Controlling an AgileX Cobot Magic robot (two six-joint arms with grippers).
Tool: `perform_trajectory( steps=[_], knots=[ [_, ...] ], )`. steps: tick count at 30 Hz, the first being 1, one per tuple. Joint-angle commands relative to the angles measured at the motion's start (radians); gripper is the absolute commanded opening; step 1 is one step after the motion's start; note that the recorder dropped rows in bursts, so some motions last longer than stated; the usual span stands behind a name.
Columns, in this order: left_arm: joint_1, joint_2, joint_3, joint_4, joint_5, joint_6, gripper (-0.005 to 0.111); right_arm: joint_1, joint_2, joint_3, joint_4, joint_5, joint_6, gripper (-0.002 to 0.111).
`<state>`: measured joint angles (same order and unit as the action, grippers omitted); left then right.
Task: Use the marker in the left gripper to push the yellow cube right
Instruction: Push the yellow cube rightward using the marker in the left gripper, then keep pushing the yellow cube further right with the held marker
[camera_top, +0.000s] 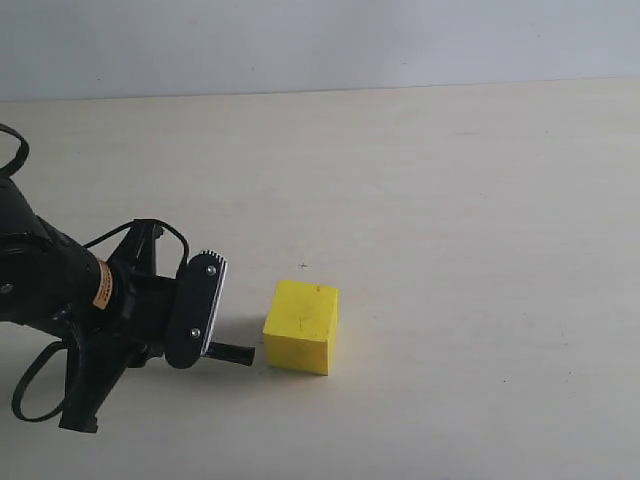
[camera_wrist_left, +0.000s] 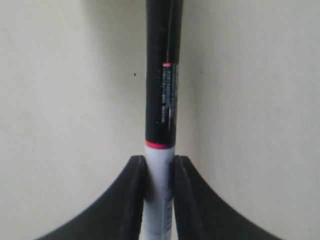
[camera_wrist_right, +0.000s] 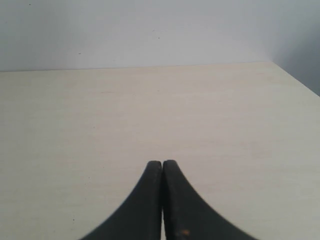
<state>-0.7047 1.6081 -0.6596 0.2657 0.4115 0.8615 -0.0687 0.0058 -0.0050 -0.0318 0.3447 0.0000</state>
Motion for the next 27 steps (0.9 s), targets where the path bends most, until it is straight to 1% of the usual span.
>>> perform_trajectory(
  steps=[1, 6, 8, 11, 17, 20, 21, 22, 23, 25, 27],
  knots=[
    [0.009, 0.004, -0.006, -0.007, 0.003, -0.011, 0.0, -0.008, -0.006, 0.005, -0.001, -0.008, 0.0, 0.0],
    [-0.016, 0.004, -0.006, -0.056, -0.114, -0.019, 0.0, -0.008, -0.006, 0.005, -0.001, -0.008, 0.0, 0.0],
    [-0.033, 0.004, -0.006, -0.072, -0.129, -0.025, 0.0, -0.008, -0.006, 0.005, -0.001, -0.008, 0.0, 0.0],
    [-0.041, 0.004, -0.006, -0.07, -0.101, -0.025, 0.0, -0.008, -0.006, 0.005, -0.001, -0.008, 0.0, 0.0],
    [0.008, 0.004, -0.006, -0.056, -0.088, -0.032, 0.0, -0.008, -0.006, 0.005, -0.001, -0.008, 0.0, 0.0],
    [-0.001, 0.008, -0.014, -0.062, -0.111, -0.032, 0.0, -0.008, -0.006, 0.005, -0.001, -0.008, 0.0, 0.0],
    [-0.022, 0.019, -0.041, -0.096, -0.111, -0.032, 0.0, -0.008, -0.006, 0.005, -0.001, -0.008, 0.0, 0.0],
    [-0.035, 0.027, -0.062, -0.106, -0.111, -0.032, 0.0, -0.008, -0.006, 0.005, -0.001, -0.008, 0.0, 0.0],
    [-0.064, 0.045, -0.1, -0.108, -0.111, -0.045, 0.0, -0.008, -0.006, 0.005, -0.001, -0.008, 0.0, 0.0],
    [-0.061, 0.059, -0.128, -0.108, -0.076, -0.072, 0.0, -0.008, -0.006, 0.005, -0.001, -0.008, 0.0, 0.0],
    [-0.035, 0.062, -0.13, -0.089, -0.028, -0.078, 0.0, -0.008, -0.006, 0.005, -0.001, -0.008, 0.0, 0.0]
  ],
)
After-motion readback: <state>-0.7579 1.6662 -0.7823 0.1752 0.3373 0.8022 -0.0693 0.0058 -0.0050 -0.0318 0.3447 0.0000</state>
